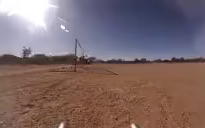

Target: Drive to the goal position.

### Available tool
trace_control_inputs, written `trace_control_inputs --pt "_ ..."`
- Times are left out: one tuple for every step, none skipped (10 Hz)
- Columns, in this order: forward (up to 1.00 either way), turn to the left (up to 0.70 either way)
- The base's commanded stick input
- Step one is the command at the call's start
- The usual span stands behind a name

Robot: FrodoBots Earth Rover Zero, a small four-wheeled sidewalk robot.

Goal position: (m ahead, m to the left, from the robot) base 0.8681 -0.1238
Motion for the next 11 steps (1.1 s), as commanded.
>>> trace_control_inputs --pt "0.50 0.00" --pt "0.50 0.00" --pt "0.50 0.00" --pt "0.50 0.00" --pt "0.50 0.00" --pt "0.50 0.00" --pt "0.50 0.00" --pt "0.50 0.00" --pt "0.50 0.00" --pt "0.50 0.00" --pt "0.50 0.00"
